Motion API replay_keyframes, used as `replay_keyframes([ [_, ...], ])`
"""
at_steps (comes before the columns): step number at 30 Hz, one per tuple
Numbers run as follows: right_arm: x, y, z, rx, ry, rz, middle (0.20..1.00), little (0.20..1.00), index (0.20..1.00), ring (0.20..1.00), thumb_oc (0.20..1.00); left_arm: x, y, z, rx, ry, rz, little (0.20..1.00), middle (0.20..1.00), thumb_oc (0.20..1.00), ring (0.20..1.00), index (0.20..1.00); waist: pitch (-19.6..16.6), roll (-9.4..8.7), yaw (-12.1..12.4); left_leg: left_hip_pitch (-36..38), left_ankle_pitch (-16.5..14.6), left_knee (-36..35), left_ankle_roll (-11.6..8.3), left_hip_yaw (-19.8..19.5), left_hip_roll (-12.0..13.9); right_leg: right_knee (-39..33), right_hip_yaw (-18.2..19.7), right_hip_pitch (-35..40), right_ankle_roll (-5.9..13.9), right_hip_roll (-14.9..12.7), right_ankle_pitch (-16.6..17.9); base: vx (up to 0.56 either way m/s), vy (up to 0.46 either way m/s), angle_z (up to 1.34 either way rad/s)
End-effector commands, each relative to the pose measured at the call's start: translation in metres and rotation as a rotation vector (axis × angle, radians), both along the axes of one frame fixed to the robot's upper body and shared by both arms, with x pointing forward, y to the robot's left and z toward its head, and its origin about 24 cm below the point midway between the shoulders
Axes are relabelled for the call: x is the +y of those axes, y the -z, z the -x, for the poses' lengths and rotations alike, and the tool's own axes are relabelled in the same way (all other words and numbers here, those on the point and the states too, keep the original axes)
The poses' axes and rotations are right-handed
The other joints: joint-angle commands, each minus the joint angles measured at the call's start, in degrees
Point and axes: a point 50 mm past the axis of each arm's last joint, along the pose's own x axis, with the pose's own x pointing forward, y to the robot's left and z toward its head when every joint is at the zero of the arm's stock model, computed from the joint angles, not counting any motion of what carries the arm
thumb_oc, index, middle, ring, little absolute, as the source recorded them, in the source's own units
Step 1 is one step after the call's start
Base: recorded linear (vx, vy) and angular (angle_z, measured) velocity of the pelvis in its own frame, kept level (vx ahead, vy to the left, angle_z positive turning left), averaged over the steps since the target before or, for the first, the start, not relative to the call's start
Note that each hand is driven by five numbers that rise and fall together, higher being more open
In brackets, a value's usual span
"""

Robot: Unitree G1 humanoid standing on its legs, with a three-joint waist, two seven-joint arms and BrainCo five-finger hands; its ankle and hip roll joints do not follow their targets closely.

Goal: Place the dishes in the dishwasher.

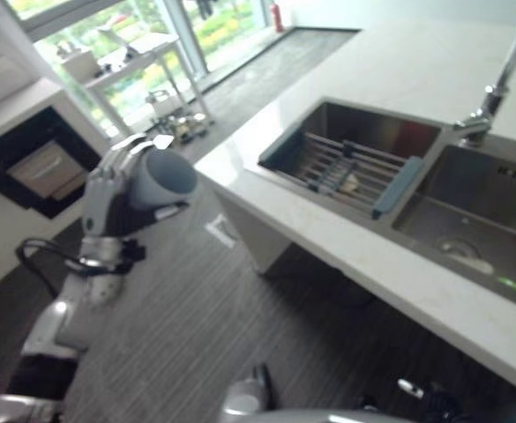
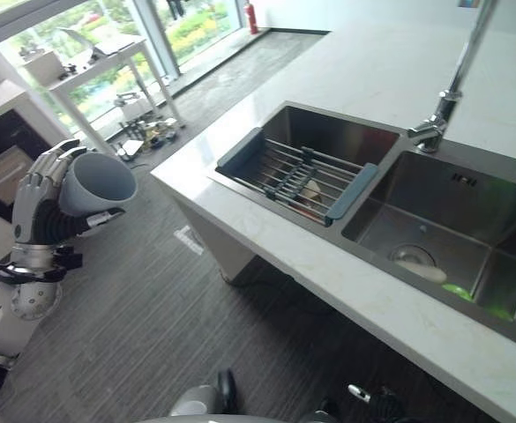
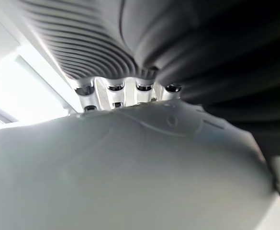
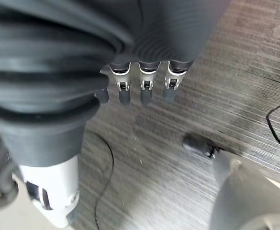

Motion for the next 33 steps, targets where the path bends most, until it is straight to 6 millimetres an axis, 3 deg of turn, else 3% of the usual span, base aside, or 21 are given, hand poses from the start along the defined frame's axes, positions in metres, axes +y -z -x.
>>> replay_keyframes([
  [1,0.014,0.008,0.003,-0.003,0.029,-0.047,1.0,1.0,1.0,1.0,1.0,0.007,-0.039,-0.001,-0.153,-0.002,-0.021,0.2,0.2,0.2,0.2,0.2,-0.3,1.3,-1.9,-0.1,-2.3,-3.3,2.93,-3.6,-2.5,4.5,8.1,-0.2,3.25,2.0,-6.0,-0.08,0.268,1.06],
  [6,0.032,0.011,-0.014,-0.026,-0.017,-0.078,1.0,1.0,1.0,1.0,1.0,0.007,-0.039,0.004,-0.119,-0.013,-0.042,0.2,0.2,0.2,0.2,0.2,-1.3,0.46,0.9,1.8,-4.2,-6.1,5.07,-8.0,-5.9,6.3,8.7,-1.3,6.46,-0.7,-4.5,-0.03,0.241,0.51],
  [10,0.045,0.008,-0.035,-0.08,-0.056,-0.108,1.0,1.0,1.0,1.0,1.0,0.006,-0.038,0.006,-0.088,0.006,-0.055,0.2,0.2,0.2,0.2,0.2,-0.8,-0.36,2.5,1.6,-6.0,-4.2,7.77,-9.4,-6.8,13.8,10.2,-1.9,5.92,-2.0,-6.4,-0.01,0.206,0.13],
  [12,0.051,0.004,-0.047,-0.118,-0.091,-0.122,1.0,1.0,1.0,1.0,1.0,-0.001,-0.039,0.001,-0.081,0.036,-0.059,0.2,0.2,0.2,0.2,0.2,0.4,-1.02,1.7,0.6,-7.3,-2.4,10.69,-12.2,-8.3,26.4,15.7,-5.9,5.87,-3.2,-5.4,0.01,0.169,0.39],
  [13,0.052,0.003,-0.05,-0.147,-0.081,-0.148,1.0,1.0,1.0,1.0,1.0,-0.006,-0.039,-0.004,-0.083,0.056,-0.053,0.2,0.2,0.2,0.2,0.2,0.9,-1.11,1.0,0.5,-7.1,-2.7,11.41,-14.3,-8.7,30.3,19.2,-8.1,5.54,-2.6,-5.5,-0.08,-0.01,0.99],
  [14,0.051,-0.001,-0.059,-0.188,-0.086,-0.184,1.0,1.0,1.0,1.0,1.0,-0.014,-0.041,-0.009,-0.091,0.1,-0.039,0.2,0.2,0.2,0.2,0.2,1.6,-1.38,-0.1,-0.6,-6.0,-2.5,11.79,-17.1,-9.2,28.9,22.3,-10.3,4.19,0.1,-5.5,-0.07,-0.15,1.26],
  [15,0.055,-0.002,-0.06,-0.205,-0.093,-0.195,1.0,1.0,1.0,1.0,1.0,-0.018,-0.039,-0.011,-0.095,0.12,-0.035,0.2,0.2,0.2,0.2,0.2,1.7,-1.5,-0.9,-0.8,-5.3,-2.8,11.31,-18.7,-9.1,24.9,24.0,-9.7,3.81,1.9,-7.8,-0.04,-0.279,1.7],
  [16,0.056,-0.002,-0.06,-0.222,-0.082,-0.232,1.0,1.0,1.0,1.0,1.0,-0.022,-0.037,-0.015,-0.098,0.144,-0.032,0.2,0.2,0.2,0.2,0.2,1.5,-2.03,-1.8,-1.2,-4.9,-2.8,10.66,-20.9,-9.3,17.6,26.2,-8.7,3.88,2.9,-7.6,0.07,-0.312,2.03],
  [18,0.054,0.0,-0.056,-0.19,-0.135,-0.287,1.0,1.0,1.0,1.0,1.0,-0.017,-0.037,-0.02,-0.065,0.186,0.046,0.2,0.2,0.2,0.2,0.2,1.3,-3.04,-3.0,-0.5,-5.3,-3.6,9.64,-23.6,-9.0,9.9,30.7,-8.5,5.41,3.8,-4.1,0.09,-0.418,1.74],
  [19,0.053,0.001,-0.053,-0.172,-0.146,-0.285,1.0,1.0,1.0,1.0,1.0,-0.017,-0.038,-0.021,-0.045,0.215,0.089,0.2,0.2,0.2,0.2,0.2,1.2,-3.26,-2.9,-0.6,-5.4,-3.4,9.24,-24.2,-8.8,9.2,31.3,-7.8,5.23,4.2,-4.4,0.09,-0.653,1.14],
  [20,0.049,0.006,-0.045,-0.107,-0.158,-0.269,1.0,1.0,1.0,1.0,1.0,-0.024,-0.029,-0.022,0.012,0.257,0.185,0.2,0.2,0.2,0.2,0.2,0.5,-3.87,-1.3,-1.8,-4.3,-2.8,7.68,-24.9,-7.1,9.1,29.4,-6.1,4.18,5.4,-5.9,0.06,-0.684,1.19],
  [22,0.043,0.006,-0.044,-0.069,-0.138,-0.239,1.0,1.0,1.0,1.0,1.0,-0.031,-0.026,-0.021,0.034,0.283,0.24,0.2,0.2,0.2,0.2,0.2,1.0,-3.69,-0.6,-3.2,-1.6,-3.4,4.95,-24.6,-4.0,8.0,27.1,-4.1,2.16,7.1,-7.6,0.04,-0.519,1.17],
  [27,0.025,0.005,-0.029,-0.05,-0.008,-0.191,1.0,1.0,1.0,1.0,1.0,-0.042,-0.03,-0.02,0.048,0.356,0.245,0.2,0.2,0.2,0.2,0.2,1.5,-3.71,-1.9,-4.8,-1.2,-0.9,3.73,-17.4,-3.1,6.7,22.3,-2.2,1.57,6.3,-7.3,-0.01,-0.046,1.18],
  [31,0.02,0.008,-0.013,-0.044,0.085,-0.2,1.0,1.0,1.0,1.0,1.0,-0.047,-0.032,-0.019,0.063,0.383,0.236,0.2,0.2,0.2,0.2,0.2,0.6,-2.31,-2.5,-2.3,2.0,-8.1,2.63,-15.7,-2.4,6.2,19.9,-0.9,2.48,5.2,-7.4,0.09,0.162,0.46],
  [33,0.026,0.011,-0.009,-0.026,0.058,-0.21,1.0,1.0,1.0,1.0,1.0,-0.047,-0.031,-0.02,0.066,0.374,0.236,0.2,0.2,0.2,0.2,0.2,0.1,-2.11,-2.4,-1.5,1.8,-8.8,2.87,-15.7,-2.8,6.3,19.4,-0.7,2.88,4.4,-7.5,0.1,0.149,0.05],
])
